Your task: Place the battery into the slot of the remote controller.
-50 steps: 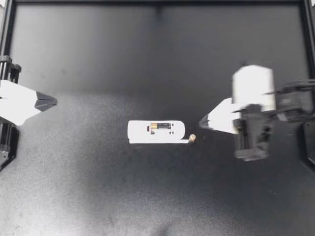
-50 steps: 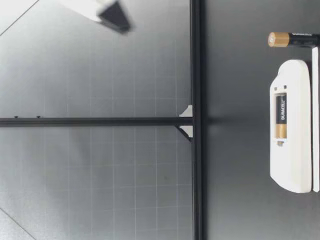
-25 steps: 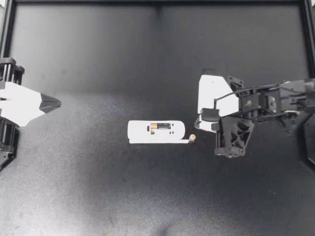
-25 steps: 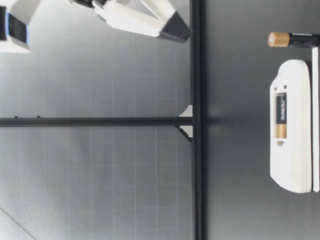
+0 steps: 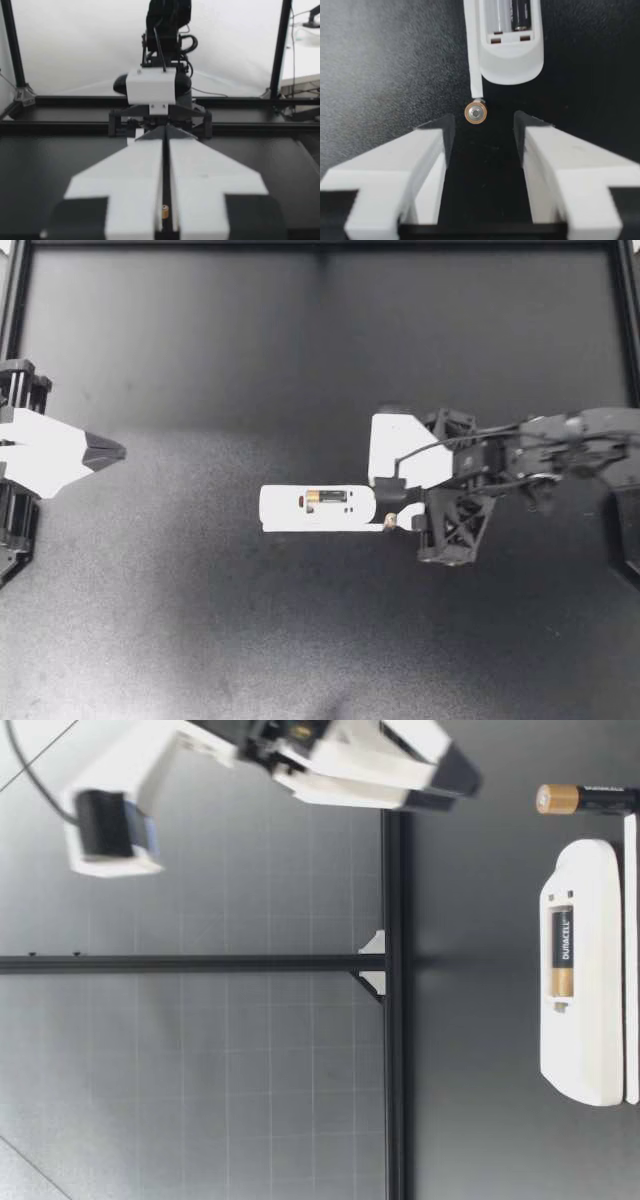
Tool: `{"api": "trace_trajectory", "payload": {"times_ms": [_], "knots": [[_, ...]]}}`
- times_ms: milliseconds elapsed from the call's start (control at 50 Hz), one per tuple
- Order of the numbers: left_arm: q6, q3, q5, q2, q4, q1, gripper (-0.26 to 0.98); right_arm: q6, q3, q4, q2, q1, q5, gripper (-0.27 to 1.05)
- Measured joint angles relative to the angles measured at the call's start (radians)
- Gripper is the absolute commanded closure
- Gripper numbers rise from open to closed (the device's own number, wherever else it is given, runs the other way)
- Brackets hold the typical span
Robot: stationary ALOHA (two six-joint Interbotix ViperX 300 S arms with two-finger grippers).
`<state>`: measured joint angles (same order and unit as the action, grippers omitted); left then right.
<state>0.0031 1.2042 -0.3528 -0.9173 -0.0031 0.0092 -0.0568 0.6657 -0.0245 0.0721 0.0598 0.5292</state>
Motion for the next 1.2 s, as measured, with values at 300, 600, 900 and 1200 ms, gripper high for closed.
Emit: {"api": "trace_trajectory", "payload": {"times_ms": [300,600,900,1200], "knots": [[0.0,0.0,0.0,0.003,0.002,0.0,0.85,0.0,-0.02,0.0,-0.061,0.0,-0.02,0.29],[0.0,0.002,0.0,0.008,0.002,-0.002,0.85,0.0,-0.023,0.0,-0.103,-0.002,-0.028,0.29],[0.0,0.006,0.0,0.009,0.002,0.0,0.85,0.0,-0.023,0.002,-0.129,-0.003,-0.028,0.29],[0.0,0.012,0.002,0.009,0.0,0.0,0.85,0.0,-0.023,0.005,-0.147,-0.005,-0.029,0.31]]}}
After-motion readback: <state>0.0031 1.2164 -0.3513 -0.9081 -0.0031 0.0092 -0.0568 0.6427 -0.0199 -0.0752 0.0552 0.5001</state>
